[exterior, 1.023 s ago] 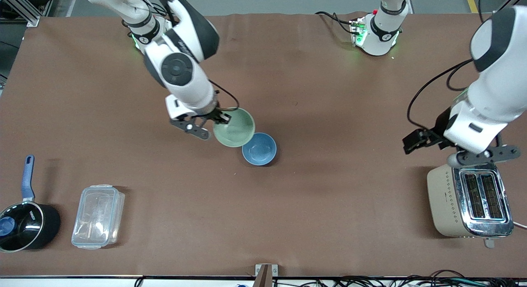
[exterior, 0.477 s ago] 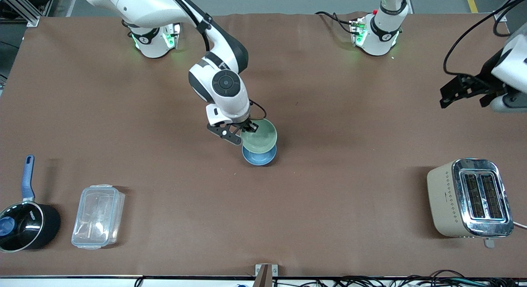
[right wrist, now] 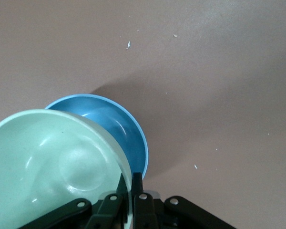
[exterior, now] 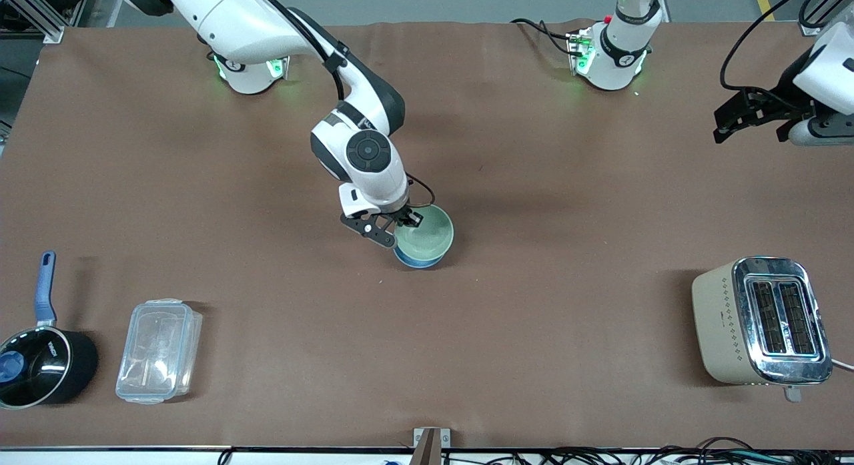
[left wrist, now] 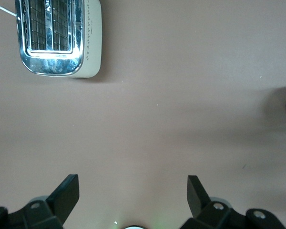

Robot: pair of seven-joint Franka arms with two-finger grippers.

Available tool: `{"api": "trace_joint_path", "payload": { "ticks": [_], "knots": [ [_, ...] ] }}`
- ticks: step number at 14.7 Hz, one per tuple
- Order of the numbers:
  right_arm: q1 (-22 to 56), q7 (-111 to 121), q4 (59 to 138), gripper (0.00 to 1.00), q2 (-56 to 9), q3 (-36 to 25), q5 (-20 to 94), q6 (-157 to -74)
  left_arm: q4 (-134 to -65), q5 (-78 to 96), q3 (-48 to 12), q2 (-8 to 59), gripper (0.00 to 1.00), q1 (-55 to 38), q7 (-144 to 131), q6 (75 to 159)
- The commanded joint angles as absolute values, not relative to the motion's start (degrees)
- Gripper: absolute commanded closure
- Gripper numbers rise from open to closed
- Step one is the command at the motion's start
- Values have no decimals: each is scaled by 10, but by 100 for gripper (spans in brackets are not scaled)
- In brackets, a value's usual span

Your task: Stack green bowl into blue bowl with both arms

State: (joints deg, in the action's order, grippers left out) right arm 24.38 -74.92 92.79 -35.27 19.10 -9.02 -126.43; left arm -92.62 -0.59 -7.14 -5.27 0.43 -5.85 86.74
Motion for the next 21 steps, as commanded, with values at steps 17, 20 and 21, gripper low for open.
{"api": "trace_joint_path", "payload": {
  "ticks": [17,20,21],
  "knots": [
    [249,-770,918,91,-376,192,-116,-1284,-921,-1,-69,-52,0,2,-42,877],
    [250,-773,919,91,-376,192,-116,-1283,-921,-1,-69,-52,0,3,-42,876],
    [250,-773,919,91,-376,192,-117,-1282,-920,-2,-69,-51,0,3,-42,876]
  ]
}}
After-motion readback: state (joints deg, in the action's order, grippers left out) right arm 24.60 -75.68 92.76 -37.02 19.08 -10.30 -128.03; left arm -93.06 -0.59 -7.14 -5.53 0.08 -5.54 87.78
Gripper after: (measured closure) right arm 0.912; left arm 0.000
